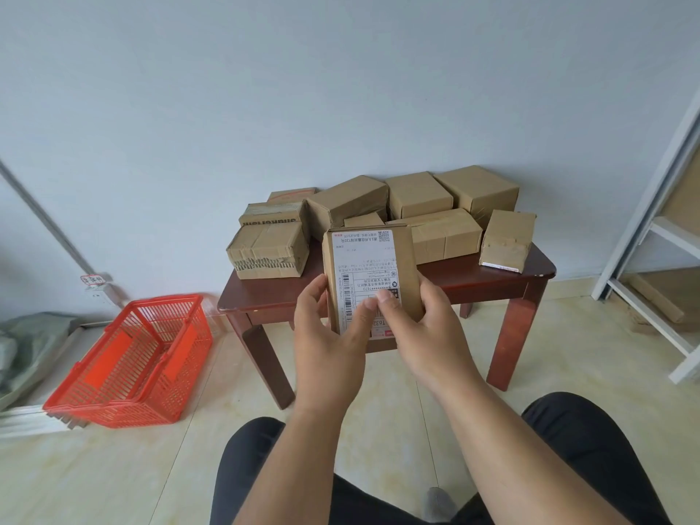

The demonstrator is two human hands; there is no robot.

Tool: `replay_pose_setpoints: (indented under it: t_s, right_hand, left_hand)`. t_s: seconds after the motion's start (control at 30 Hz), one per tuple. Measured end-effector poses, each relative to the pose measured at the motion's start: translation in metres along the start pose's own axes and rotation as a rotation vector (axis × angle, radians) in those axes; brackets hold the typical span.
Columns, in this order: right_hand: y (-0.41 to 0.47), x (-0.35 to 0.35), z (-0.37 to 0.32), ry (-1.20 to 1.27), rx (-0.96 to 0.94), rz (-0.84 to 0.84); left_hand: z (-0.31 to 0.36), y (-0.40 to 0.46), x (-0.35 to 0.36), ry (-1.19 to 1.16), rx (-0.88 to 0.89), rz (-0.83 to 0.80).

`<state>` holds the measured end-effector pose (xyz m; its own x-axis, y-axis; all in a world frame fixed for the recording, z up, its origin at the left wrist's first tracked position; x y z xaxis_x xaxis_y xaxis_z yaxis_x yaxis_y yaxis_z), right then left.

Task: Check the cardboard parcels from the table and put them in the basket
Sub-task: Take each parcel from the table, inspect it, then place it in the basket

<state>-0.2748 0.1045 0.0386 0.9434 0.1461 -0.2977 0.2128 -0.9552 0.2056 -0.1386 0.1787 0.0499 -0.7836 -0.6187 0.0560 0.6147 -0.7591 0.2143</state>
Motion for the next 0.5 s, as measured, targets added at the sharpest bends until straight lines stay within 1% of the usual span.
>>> replay_pose_setpoints:
  t_s: [0.17, 0.27, 0.5]
  right_hand:
    - [-0.008, 0.0, -0.003, 0.023, -0.028, -0.017]
    - [-0.011, -0.002, -0.003, 0.037, 0.008, 0.006]
    - [-0.004, -0.004, 0.0, -0.001, 0.074, 0.054]
  left_hand:
    - [0.0, 0.011, -0.003, 0.055, -0.003, -0.007]
    - [0.003, 0.009, -0.003, 0.113, 0.008, -0.011]
    - [0.002, 0.0, -0.001, 0.084, -0.006, -0.012]
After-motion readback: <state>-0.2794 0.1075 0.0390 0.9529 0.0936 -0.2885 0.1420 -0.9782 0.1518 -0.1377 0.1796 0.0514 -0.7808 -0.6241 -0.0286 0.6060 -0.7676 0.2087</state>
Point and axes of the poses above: each hand's wrist, its own y-axis towards the middle knuckle, its own x-axis out of the palm, z = x × y, the point moved 5 cm from there along y, towards the middle knuckle, and after that the axes turned 7 degrees about -y, right-handed, at the moved point
